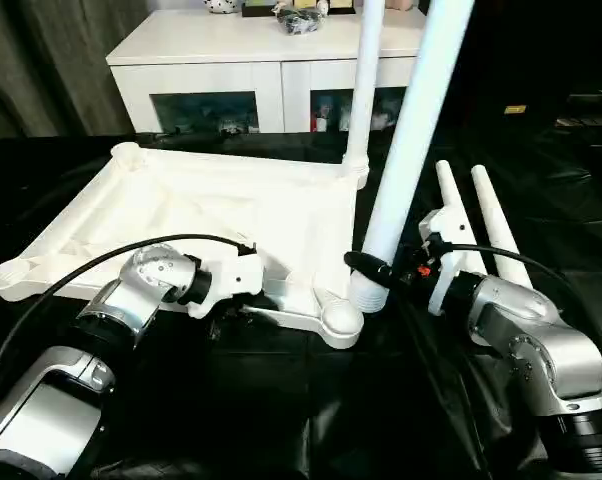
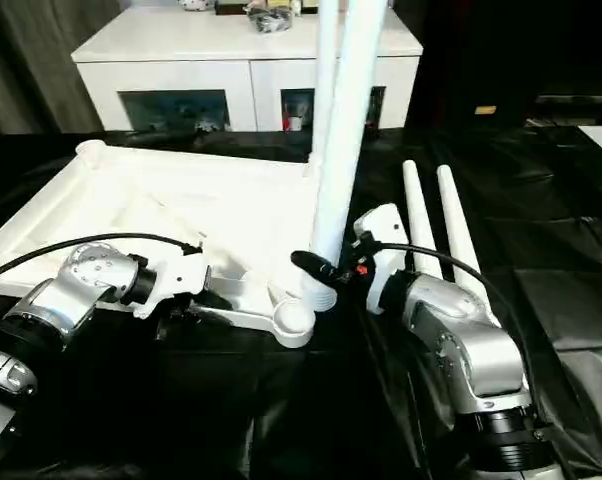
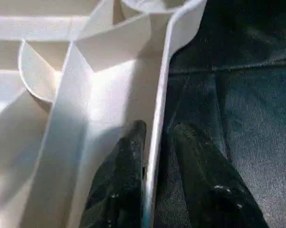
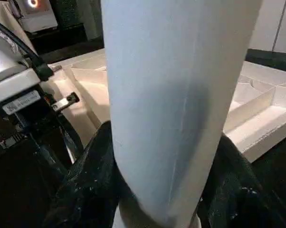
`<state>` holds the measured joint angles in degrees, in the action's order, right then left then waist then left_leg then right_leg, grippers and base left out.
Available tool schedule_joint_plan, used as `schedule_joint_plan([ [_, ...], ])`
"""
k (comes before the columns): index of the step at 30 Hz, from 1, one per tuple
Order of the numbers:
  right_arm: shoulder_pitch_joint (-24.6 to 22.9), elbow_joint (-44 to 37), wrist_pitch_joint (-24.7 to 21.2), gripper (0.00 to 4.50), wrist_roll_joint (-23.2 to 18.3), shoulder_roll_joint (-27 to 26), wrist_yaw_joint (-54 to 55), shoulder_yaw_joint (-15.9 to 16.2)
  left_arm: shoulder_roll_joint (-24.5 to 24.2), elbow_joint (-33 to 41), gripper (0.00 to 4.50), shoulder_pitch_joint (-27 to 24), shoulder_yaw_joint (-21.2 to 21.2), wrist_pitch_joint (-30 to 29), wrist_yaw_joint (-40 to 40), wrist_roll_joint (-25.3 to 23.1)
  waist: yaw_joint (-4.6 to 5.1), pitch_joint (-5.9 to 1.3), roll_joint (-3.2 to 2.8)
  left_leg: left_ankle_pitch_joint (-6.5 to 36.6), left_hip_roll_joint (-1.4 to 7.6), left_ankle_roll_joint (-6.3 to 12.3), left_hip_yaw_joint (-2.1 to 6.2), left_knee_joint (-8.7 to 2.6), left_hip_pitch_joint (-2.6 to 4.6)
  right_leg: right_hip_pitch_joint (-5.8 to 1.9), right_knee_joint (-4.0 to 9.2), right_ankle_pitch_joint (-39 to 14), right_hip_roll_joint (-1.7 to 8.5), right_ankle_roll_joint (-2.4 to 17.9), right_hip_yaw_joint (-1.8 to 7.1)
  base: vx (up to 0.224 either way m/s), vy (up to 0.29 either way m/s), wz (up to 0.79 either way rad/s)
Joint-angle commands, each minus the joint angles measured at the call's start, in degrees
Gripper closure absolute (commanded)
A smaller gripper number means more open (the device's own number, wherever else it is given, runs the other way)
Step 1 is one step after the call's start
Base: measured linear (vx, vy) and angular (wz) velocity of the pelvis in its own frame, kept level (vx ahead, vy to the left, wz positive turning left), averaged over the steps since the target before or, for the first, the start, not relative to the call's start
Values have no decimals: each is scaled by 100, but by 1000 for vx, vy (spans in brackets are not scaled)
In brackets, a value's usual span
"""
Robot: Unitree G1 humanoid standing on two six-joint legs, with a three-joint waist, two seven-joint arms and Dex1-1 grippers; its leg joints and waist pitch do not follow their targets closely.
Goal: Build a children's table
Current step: Insert table leg to table base
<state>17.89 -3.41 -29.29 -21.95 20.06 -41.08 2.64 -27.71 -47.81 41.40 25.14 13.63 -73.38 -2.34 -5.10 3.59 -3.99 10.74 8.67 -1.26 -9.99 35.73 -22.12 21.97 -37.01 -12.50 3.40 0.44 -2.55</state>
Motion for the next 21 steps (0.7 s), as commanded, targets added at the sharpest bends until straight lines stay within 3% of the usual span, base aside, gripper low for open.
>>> schedule_joint_plan([
  [1, 97, -113, 8, 266, -12, 14, -11, -14, 25, -100, 358, 55, -13, 82, -12, -95, 0, -425, -10, 1465, 472, -199, 209, -499, 149, -213, 453, -547, 609, 1531, 315, 0, 0, 0],
  [7, 119, -88, 25, 266, -34, -17, 20, -24, 154, -103, 406, -96, -117, -232, 15, -25, -2, -425, -12, 1410, 473, -174, 206, -495, 144, -213, 450, -463, 610, 1558, 318, 0, 0, 0],
  [8, 120, -88, 24, 266, -36, -19, 22, -26, 158, -97, 406, -103, -122, -248, 16, -18, -5, -426, -41, 1428, 475, -183, 209, -497, 150, -207, 443, -471, 607, 1562, 314, 0, 0, 0],
  [9, 142, -71, 15, 266, -75, -59, 74, -80, 231, 27, 413, -241, -221, -558, 43, 131, 4, -419, -17, 1470, 480, -190, 209, -507, 153, -206, 447, -500, 608, 1571, 315, 0, 0, 0],
  [12, 175, -46, -13, 266, -118, -91, 122, -142, 267, 267, 425, -483, -276, -859, 161, 212, 19, -412, -21, 1520, 477, -174, 206, -511, 137, -218, 460, -613, 618, 1579, 322, 0, 0, 0],
  [14, 191, -29, -39, 266, -123, -105, 157, -159, 231, 531, 434, -788, -215, -1122, 417, 65, 30, -414, -27, 1529, 490, -168, 211, -512, 132, -224, 459, -668, 628, 1554, 330, 0, 0, 0],
  [17, 206, -11, -105, 266, -126, -137, 210, -155, 310, 905, 450, -1133, -330, -1832, 1138, -102, 67, -376, -23, 1622, 449, -82, 202, -505, 133, -196, 544, -1329, 608, 1371, 338, 0, 0, 0],
  [18, 222, 1, -126, 266, -126, -150, 231, -152, 338, 1094, 450, -1228, -394, -2100, 1326, -141, 97, -352, 7, 1673, 445, -70, 206, -519, 129, -187, 575, -1667, 602, 1284, 334, 0, 0, 0],
  [19, 224, 3, -130, 266, -127, -151, 232, -151, 342, 1119, 450, -1241, -401, -2123, 1350, -147, 104, -364, -8, 1687, 450, -82, 217, -516, 135, -194, 569, -1793, 612, 1241, 334, 0, 0, 0],
  [20, 240, 23, -158, 266, -130, -159, 245, -146, 372, 1331, 450, -1347, -459, -2317, 1549, -193, 119, -347, 45, 1702, 437, -58, 212, -521, 126, -180, 609, -1998, 606, 1173, 333, 0, 0, 0],
  [21, 251, 38, -177, 266, -133, -162, 252, -142, 391, 1488, 450, -1424, -496, -2442, 1686, -229, 177, -341, -2, 1777, 430, -84, 239, -530, 116, -174, 622, -2348, 597, 1023, 322, 0, 0, 0],
])
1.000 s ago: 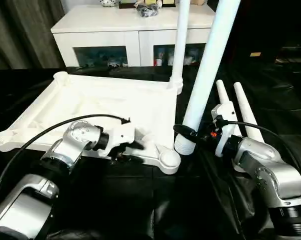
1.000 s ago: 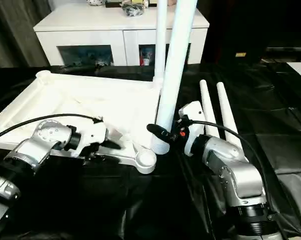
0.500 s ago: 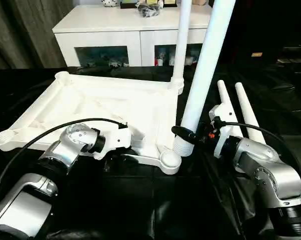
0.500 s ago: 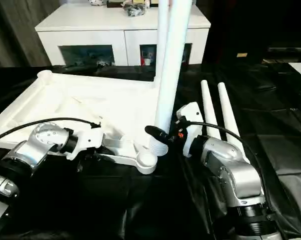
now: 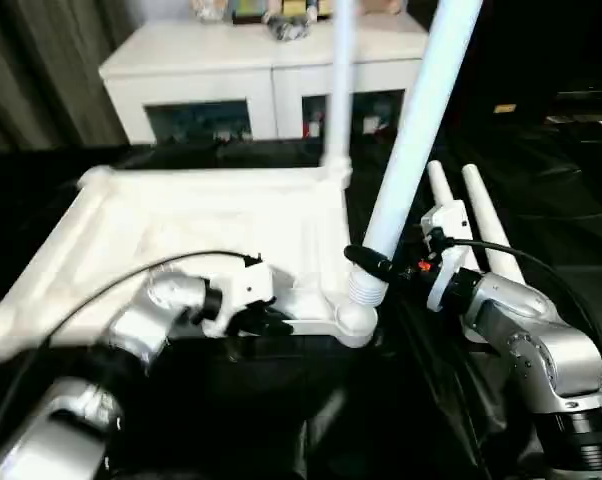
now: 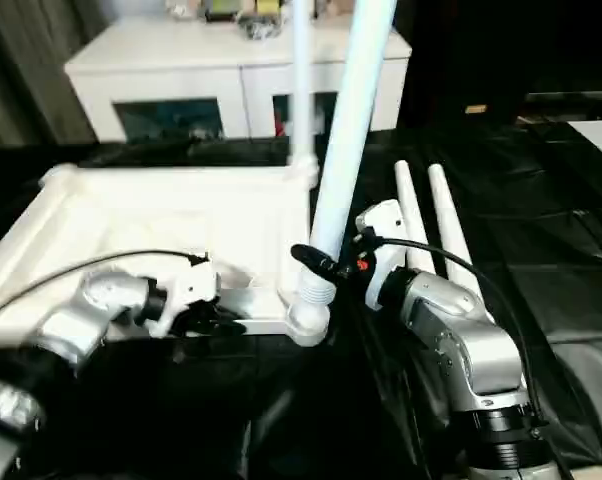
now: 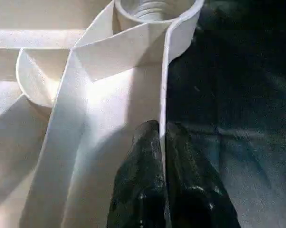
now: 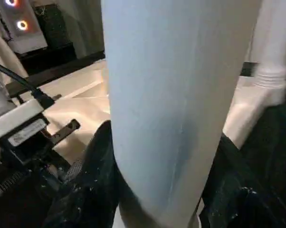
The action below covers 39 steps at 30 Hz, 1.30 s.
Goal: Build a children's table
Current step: Insert table leg to table base
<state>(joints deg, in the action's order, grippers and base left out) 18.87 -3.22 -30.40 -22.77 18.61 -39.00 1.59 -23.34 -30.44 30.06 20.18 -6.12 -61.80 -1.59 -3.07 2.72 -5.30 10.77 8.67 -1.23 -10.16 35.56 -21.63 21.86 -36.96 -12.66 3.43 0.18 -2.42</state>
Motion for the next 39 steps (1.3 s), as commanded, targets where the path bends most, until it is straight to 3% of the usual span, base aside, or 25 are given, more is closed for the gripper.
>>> schedule_joint_plan([
  [1, 172, 47, -88, 266, -52, -17, 39, -26, -44, -49, 450, -372, -10, -545, 575, -328, -2, -251, 120, 1821, 433, -105, 274, -527, 54, -172, 615, -2394, 591, 1019, 302, 0, 0, 0],
  [2, 199, 93, -118, 266, -48, -7, 17, 0, -21, 131, 450, -436, -43, -660, 670, -344, 39, -237, 174, 1927, 423, -118, 287, -553, 33, -177, 635, -2592, 582, 916, 290, 0, 0, 0],
  [4, 254, 175, -191, 266, -59, 17, -24, 40, -31, 418, 450, -498, -44, -888, 837, -428, 90, -217, 150, 2162, 398, -168, 301, -550, 61, -135, 686, -3000, 586, 789, 284, 0, 0, 0],
  [7, 329, 274, -231, 266, -23, 72, -131, 119, -39, 648, 450, -521, -20, -999, 922, -453, 136, -205, 164, 2402, 386, -213, 329, -553, 112, -82, 754, -3385, 579, 646, 280, 0, 0, 0],
  [9, 443, 466, -203, 266, -25, 36, -173, 106, -30, 880, 450, -565, 4, -1057, 871, -432, 152, -224, 143, 2362, 405, -215, 339, -592, 100, -105, 741, -3029, 568, 699, 264, 0, 0, 0],
  [12, 658, 900, -86, 266, -78, -71, -292, 42, -57, 1081, 450, -620, 77, -1014, 742, -424, 173, -255, 131, 2257, 418, -209, 329, -626, 83, -133, 687, -2265, 545, 934, 253, 0, 0, 0],
  [13, 704, 998, -54, 266, -81, -87, -333, 42, -55, 1106, 450, -625, 83, -1012, 735, -420, 172, -264, 153, 2257, 421, -197, 311, -619, 104, -121, 690, -2155, 548, 990, 259, 0, 0, 0],
  [14, 736, 1069, -31, 266, -81, -97, -365, 43, -51, 1133, 450, -631, 85, -1025, 737, -418, 158, -277, 137, 2136, 421, -174, 290, -612, 119, -125, 676, -1864, 546, 1090, 270, 0, 0, 0],
  [15, 890, 1398, 101, 266, -77, -167, -443, 16, -52, 1214, 450, -639, 128, -1063, 740, -440, 149, -293, 202, 1960, 424, -106, 252, -605, 115, -134, 678, -1589, 544, 1157, 275, 0, 0, 0],
  [16, 890, 1398, 101, 266, -77, -167, -443, 16, -52, 1214, 450, -639, 128, -1063, 740, -440, 136, -301, 220, 1847, 424, -67, 243, -597, 110, -142, 659, -1457, 554, 1202, 280, 0, 0, 0],
  [17, 961, 1537, 143, 266, -96, -206, -477, -7, -58, 1260, 450, -644, 142, -1110, 748, -444, 105, -296, 183, 1733, 424, -21, 226, -589, 119, -133, 668, -1385, 557, 1234, 284, 0, 0, 0],
  [19, 1071, 1752, 204, 266, -124, -254, -523, -46, -57, 1308, 450, -640, 154, -1157, 760, -444, 66, -318, 207, 1625, 439, -11, 195, -570, 153, -109, 658, -1225, 544, 1296, 283, 0, 0, 0],
  [20, 1110, 1831, 217, 266, -135, -256, -552, -57, -49, 1319, 450, -630, 161, -1166, 766, -448, 66, -317, 270, 1592, 441, 1, 180, -570, 162, -108, 662, -1164, 533, 1306, 285, 0, 0, 0],
  [22, 1210, 2080, 279, 266, -122, -273, -635, -46, -43, 1360, 450, -626, 165, -1205, 767, -460, 14, -327, 289, 1310, 435, 100, 159, -548, 142, -135, 628, -960, 556, 1360, 293, 0, 0, 0],
  [30, 1416, 2780, 581, 266, 16, -369, -817, -33, -77, 1463, 450, -619, 152, -1242, 742, -432, -42, -316, 362, 1269, 452, 111, 164, -569, 127, -150, 621, -1111, 566, 1350, 274, 0, 0, 0],
  [37, 1385, 3009, 676, 266, 25, -379, -957, -44, -122, 1399, 450, -505, 148, -1203, 724, -416, -30, -301, 357, 1476, 458, 8, 176, -599, 138, -139, 644, -1330, 557, 1262, 279, 0, 0, 0],
  [39, 1388, 3110, 743, 266, 43, -393, -962, -72, -133, 1360, 450, -463, 151, -1178, 674, -411, -23, -291, 327, 1565, 449, -15, 174, -599, 135, -131, 666, -1418, 558, 1253, 283, 0, 0, 0],
])
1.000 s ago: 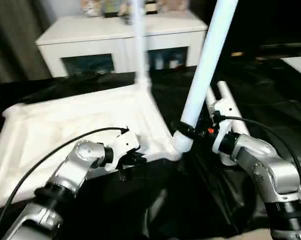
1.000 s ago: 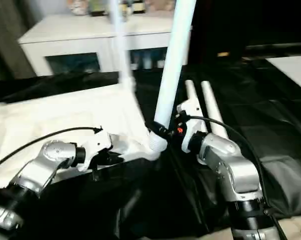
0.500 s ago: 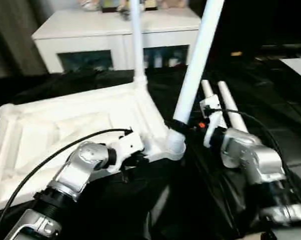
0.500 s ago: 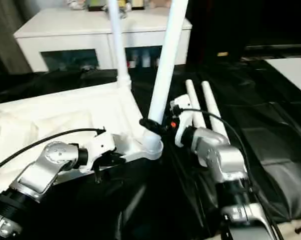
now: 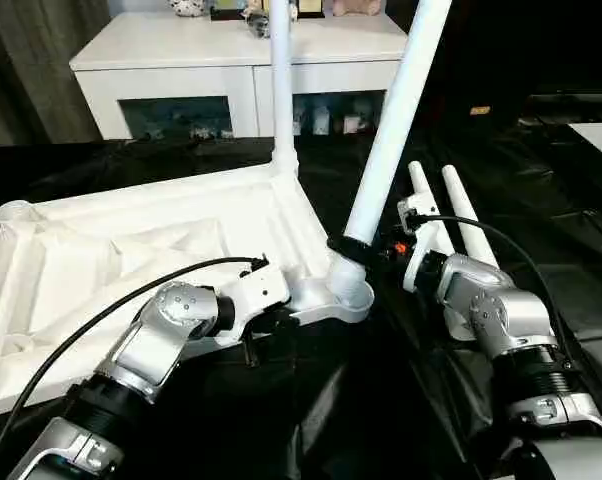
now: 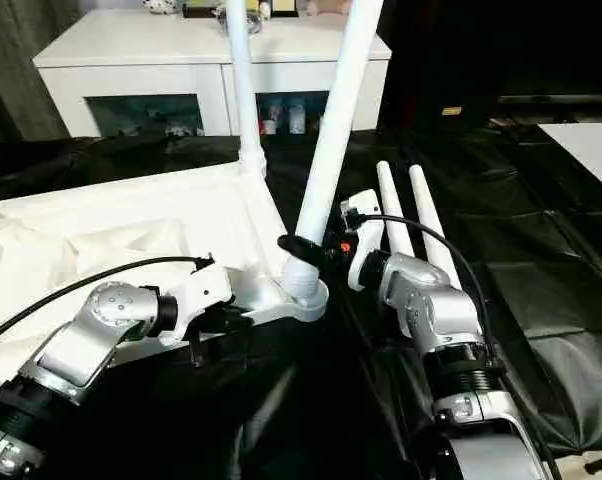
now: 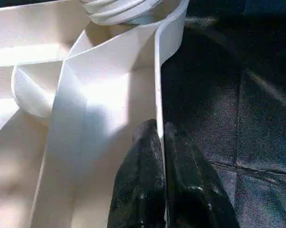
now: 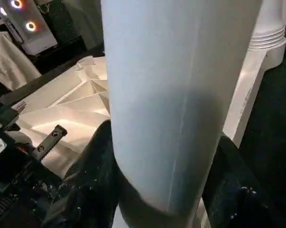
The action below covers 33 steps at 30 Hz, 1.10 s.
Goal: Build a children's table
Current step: Insert table leg to table base
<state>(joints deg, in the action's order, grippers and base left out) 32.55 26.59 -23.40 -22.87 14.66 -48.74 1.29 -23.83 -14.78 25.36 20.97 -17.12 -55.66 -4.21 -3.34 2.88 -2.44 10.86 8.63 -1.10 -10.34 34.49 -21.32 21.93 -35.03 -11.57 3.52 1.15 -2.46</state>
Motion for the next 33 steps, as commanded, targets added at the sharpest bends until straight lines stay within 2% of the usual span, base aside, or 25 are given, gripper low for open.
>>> schedule_joint_plan([
  [1, 25, 157, 61, 266, 57, -4, 13, -48, -89, -218, 450, 17, 72, -72, 49, -147, 4, -306, 52, 1578, 452, -34, 193, -491, 107, -138, 476, -1561, 550, 1151, 288, 0, 0, 0],
  [4, 19, 178, 85, 266, 39, -13, 19, -86, -106, -278, 450, 64, 80, -31, 23, -158, 3, -305, 56, 1597, 457, -44, 203, -500, 107, -139, 474, -1647, 549, 1133, 286, 0, 0, 0],
  [5, 16, 172, 84, 266, 33, -13, 20, -92, -108, -287, 450, 70, 79, -24, 21, -158, -3, -304, 16, 1622, 456, -54, 211, -503, 108, -137, 475, -1658, 553, 1136, 285, 0, 0, 0],
  [6, 8, 150, 74, 266, 23, -10, 19, -99, -109, -294, 450, 77, 78, -17, 17, -155, 9, -302, 32, 1680, 459, -73, 207, -508, 114, -129, 482, -1668, 543, 1134, 283, 0, 0, 0],
  [7, -36, 38, 23, 266, -17, 14, 5, -126, -130, -298, 450, 100, 95, 11, -55, -139, 7, -298, 16, 1756, 453, -95, 205, -507, 123, -121, 494, -1724, 544, 1133, 284, 0, 0, 0],
  [9, -77, -50, -15, 266, -44, 44, -21, -144, -156, -273, 450, 107, 121, 26, -126, -129, 7, -297, 30, 1793, 456, -111, 209, -513, 125, -121, 495, -1774, 544, 1115, 287, 0, 0, 0],
  [14, -116, -43, 8, 266, -50, 88, -84, -173, -184, -244, 450, 114, 135, 26, -187, -118, 10, -313, 29, 1605, 454, -64, 202, -506, 98, -148, 467, -1421, 545, 1201, 286, 0, 0, 0],
  [15, -121, -8, 32, 266, -35, 86, -100, -183, -192, -257, 450, 118, 135, 36, -204, -113, 5, -312, 11, 1602, 457, -54, 201, -504, 105, -141, 466, -1396, 545, 1224, 286, 0, 0, 0],
  [33, -400, 179, 94, 266, -33, -43, -106, -233, -267, -318, 450, 161, 89, 83, -335, -84, -3, -304, -7, 1690, 468, -84, 207, -524, 106, -146, 472, -1402, 554, 1265, 288, 0, 0, 0],
])
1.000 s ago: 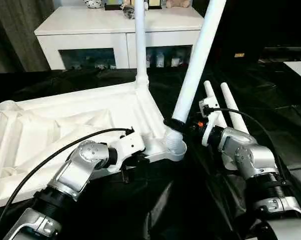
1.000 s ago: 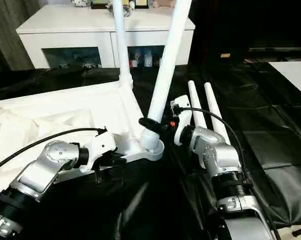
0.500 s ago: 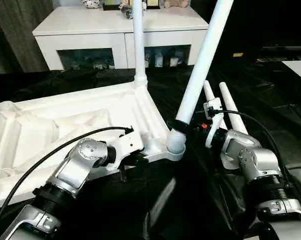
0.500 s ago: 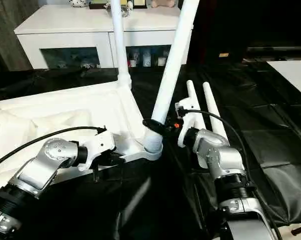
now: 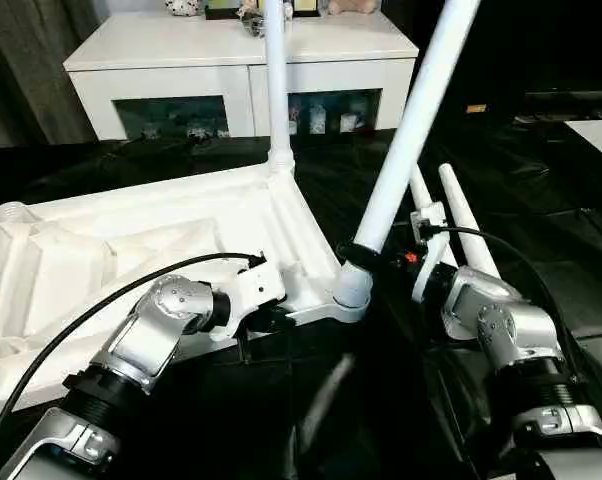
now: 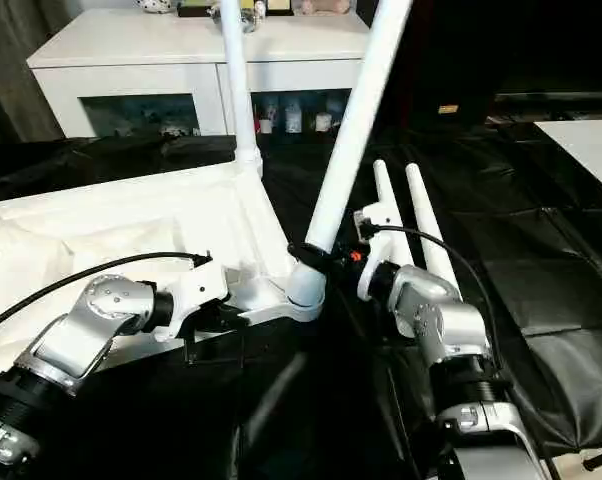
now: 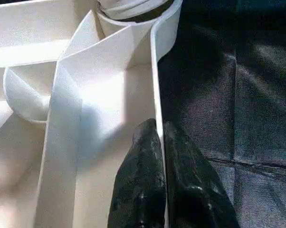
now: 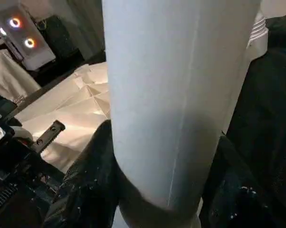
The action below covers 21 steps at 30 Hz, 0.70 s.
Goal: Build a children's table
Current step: Insert table leg to table base
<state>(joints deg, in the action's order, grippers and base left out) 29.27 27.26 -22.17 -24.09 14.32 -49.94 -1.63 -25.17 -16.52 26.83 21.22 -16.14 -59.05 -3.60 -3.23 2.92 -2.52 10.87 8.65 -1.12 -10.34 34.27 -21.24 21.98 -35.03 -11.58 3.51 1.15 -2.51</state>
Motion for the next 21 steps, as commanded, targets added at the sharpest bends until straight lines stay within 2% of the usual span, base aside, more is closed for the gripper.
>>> schedule_joint_plan([
  [1, -106, 119, 19, 266, 97, -15, 34, 38, -136, -146, 450, 18, 64, -18, 2, -143, -16, -308, -19, 1698, 465, -91, 212, -504, 100, -150, 466, -1400, 553, 1266, 290, 0, 0, 0],
  [2, -121, 122, 41, 266, 101, -19, 44, 27, -137, -147, 450, 21, 65, -19, 2, -141, -12, -306, -7, 1717, 465, -92, 207, -503, 101, -149, 475, -1411, 554, 1266, 292, 0, 0, 0],
  [4, -208, 123, 154, 266, 80, -70, 140, -64, -139, -162, 450, 33, 66, -13, 5, -134, -13, -302, -54, 1794, 464, -120, 214, -510, 106, -142, 476, -1443, 550, 1263, 289, 0, 0, 0],
  [5, -302, 88, 244, 266, 84, -95, 191, -93, -128, -170, 450, 46, 69, -17, 16, -135, -3, -297, -34, 1869, 464, -138, 216, -517, 107, -141, 485, -1505, 548, 1249, 290, 0, 0, 0],
  [7, -334, 72, 269, 266, 87, -102, 205, -97, -125, -172, 450, 49, 70, -19, 19, -136, -2, -289, -33, 1969, 468, -160, 227, -528, 115, -136, 501, -1661, 555, 1207, 294, 0, 0, 0],
  [8, -416, 29, 371, 266, 127, -128, 234, -83, -119, -198, 450, 64, 70, -1, 29, -147, -17, -288, -129, 2026, 465, -192, 240, -529, 120, -129, 496, -1706, 563, 1200, 292, 0, 0, 0],
  [9, -512, -23, 497, 266, 190, -157, 271, -54, -112, -233, 450, 85, 67, 18, 40, -159, -8, -281, -115, 2139, 466, -223, 234, -533, 133, -111, 522, -1760, 551, 1161, 293, 0, 0, 0],
  [11, -583, -76, 561, 266, 212, -177, 284, -40, -109, -244, 450, 94, 68, 22, 43, -163, 1, -283, -77, 2164, 461, -228, 240, -543, 121, -130, 520, -1784, 551, 1148, 293, 0, 0, 0],
  [12, -739, -190, 742, 266, 281, -226, 353, -11, -106, -273, 450, 120, 67, 29, 45, -168, -15, -277, -173, 2225, 460, -238, 240, -537, 137, -105, 537, -1857, 564, 1134, 301, 0, 0, 0],
  [13, -810, -238, 826, 266, 308, -252, 382, -5, -104, -289, 450, 133, 66, 33, 46, -171, -3, -270, -142, 2275, 459, -245, 249, -550, 124, -115, 545, -1936, 558, 1097, 297, 0, 0, 0],
  [15, -901, -282, 983, 266, 376, -284, 443, 11, -99, -323, 450, 157, 62, 45, 57, -176, -10, -275, -158, 2289, 460, -242, 253, -552, 135, -107, 550, -1965, 558, 1074, 301, 0, 0, 0],
  [16, -946, -300, 1062, 266, 411, -298, 473, 21, -99, -341, 450, 169, 59, 49, 58, -177, -11, -272, -206, 2277, 456, -235, 261, -553, 127, -110, 541, -1958, 559, 1086, 300, 0, 0, 0],
  [18, -1011, -333, 1164, 266, 456, -316, 516, 42, -101, -372, 450, 190, 58, 58, 59, -183, 2, -263, -183, 2342, 456, -228, 252, -556, 125, -102, 565, -2027, 552, 1070, 297, 0, 0, 0],
  [19, -1023, -340, 1182, 266, 461, -318, 524, 48, -101, -379, 450, 194, 59, 62, 59, -184, 3, -263, -214, 2392, 457, -235, 256, -559, 130, -104, 568, -2047, 554, 1058, 298, 0, 0, 0],
  [20, -1092, -387, 1284, 266, 526, -320, 578, 92, -110, -409, 450, 212, 62, 76, 48, -189, -8, -268, -295, 2397, 451, -233, 275, -558, 122, -114, 549, -2062, 563, 1054, 300, 0, 0, 0],
  [21, -1146, -439, 1339, 266, 588, -308, 595, 147, -117, -430, 450, 226, 64, 85, 38, -192, 3, -270, -291, 2409, 456, -230, 273, -559, 123, -109, 559, -2041, 558, 1050, 298, 0, 0, 0],
])
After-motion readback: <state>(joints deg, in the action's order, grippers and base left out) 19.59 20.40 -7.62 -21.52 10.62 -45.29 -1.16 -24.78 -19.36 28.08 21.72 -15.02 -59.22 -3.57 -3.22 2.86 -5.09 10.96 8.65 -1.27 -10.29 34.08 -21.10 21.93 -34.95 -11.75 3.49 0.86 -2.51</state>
